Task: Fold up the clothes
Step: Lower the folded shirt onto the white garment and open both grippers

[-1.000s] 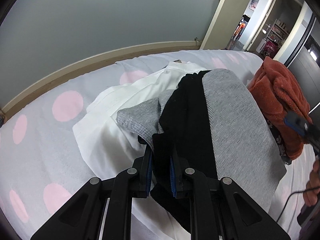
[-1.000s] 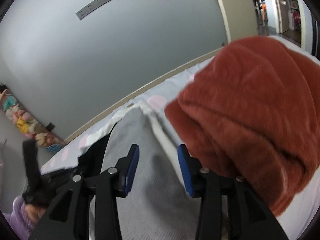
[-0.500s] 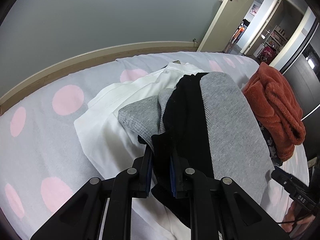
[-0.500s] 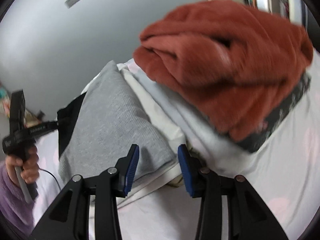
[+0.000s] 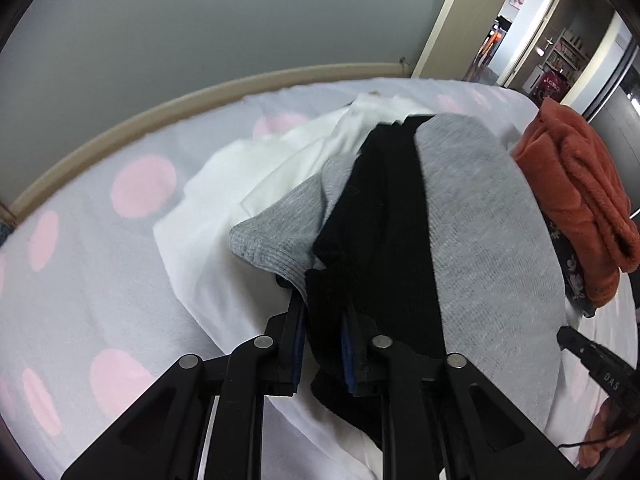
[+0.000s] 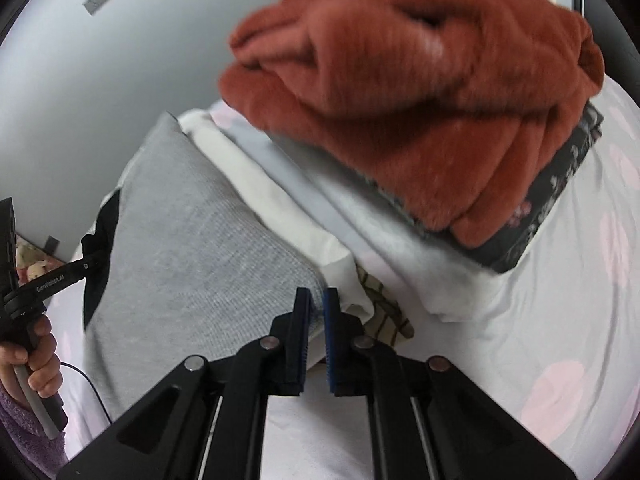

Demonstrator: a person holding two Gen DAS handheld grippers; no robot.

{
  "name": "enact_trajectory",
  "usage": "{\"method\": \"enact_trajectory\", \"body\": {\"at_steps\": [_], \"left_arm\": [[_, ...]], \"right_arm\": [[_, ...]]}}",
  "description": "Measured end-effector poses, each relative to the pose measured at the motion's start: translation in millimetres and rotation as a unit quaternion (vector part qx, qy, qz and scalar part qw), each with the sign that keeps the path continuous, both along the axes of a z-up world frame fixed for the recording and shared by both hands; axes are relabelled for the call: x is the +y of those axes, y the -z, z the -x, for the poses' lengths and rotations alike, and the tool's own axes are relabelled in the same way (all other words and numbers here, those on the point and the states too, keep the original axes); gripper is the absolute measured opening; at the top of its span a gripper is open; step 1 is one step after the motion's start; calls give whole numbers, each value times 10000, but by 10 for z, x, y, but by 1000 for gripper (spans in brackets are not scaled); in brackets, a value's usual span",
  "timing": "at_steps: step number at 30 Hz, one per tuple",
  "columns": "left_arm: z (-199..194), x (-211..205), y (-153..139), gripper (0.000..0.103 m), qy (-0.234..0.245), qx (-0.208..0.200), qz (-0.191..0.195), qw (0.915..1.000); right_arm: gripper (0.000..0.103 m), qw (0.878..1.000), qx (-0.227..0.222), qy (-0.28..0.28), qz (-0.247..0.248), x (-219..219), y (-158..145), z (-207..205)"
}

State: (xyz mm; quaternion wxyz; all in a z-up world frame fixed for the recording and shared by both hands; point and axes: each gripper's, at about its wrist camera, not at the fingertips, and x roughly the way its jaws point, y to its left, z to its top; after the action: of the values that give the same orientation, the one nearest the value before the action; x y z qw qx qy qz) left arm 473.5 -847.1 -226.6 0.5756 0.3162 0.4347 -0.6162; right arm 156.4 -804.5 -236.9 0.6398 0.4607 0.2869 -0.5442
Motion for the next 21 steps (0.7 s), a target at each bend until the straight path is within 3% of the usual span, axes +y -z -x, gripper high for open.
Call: {"method": "enact_trajectory", "body": {"at_steps": [4,12,17,21], "left_arm": [[-83,67,-136,37,250,-79,140,9996],[-240,288,-576,36,670,-148,479,9965],[81,564,-780,34,1314,57,804,9881],[473,746,-688,32,1879,-90,888,9781]], "right_arm": [[11,9999,-5,5,113,87,-79,7],[11,9985,18,455,311,616,-200,83],[11,9970,-264,397,605,909,-372,-185],[11,9958,-463,70,791,948,-467,-585]]}}
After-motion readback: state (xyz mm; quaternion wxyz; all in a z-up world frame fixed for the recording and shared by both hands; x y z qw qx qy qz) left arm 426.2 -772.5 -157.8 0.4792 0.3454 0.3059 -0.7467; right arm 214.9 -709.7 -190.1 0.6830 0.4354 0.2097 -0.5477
